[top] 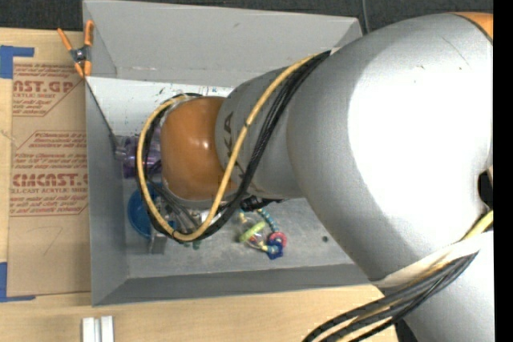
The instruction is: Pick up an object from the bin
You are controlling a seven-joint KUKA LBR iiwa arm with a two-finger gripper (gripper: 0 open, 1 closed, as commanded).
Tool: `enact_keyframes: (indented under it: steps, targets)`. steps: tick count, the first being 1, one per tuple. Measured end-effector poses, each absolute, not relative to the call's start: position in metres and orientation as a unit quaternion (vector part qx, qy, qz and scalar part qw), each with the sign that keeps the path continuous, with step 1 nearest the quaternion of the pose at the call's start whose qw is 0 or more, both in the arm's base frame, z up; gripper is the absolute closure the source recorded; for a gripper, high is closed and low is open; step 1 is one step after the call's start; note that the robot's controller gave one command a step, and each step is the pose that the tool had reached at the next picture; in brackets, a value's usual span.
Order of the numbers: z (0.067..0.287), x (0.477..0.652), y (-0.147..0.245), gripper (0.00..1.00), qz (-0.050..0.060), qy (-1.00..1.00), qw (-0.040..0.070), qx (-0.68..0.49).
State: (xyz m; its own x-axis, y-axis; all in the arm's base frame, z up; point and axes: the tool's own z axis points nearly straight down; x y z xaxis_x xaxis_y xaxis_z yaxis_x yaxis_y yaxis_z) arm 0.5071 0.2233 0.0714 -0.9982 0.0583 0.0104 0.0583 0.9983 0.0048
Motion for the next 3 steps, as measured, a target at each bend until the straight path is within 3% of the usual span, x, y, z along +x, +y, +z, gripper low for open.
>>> enact_keyframes:
  steps: [1, 3]
  targets:
    - [0.078, 0.506, 0.223, 1.00, -0.001, -1.000, 0.008, -0.029]
    - [0.120, 0.506, 0.222, 1.00, -0.002, -1.000, 0.007, -0.029]
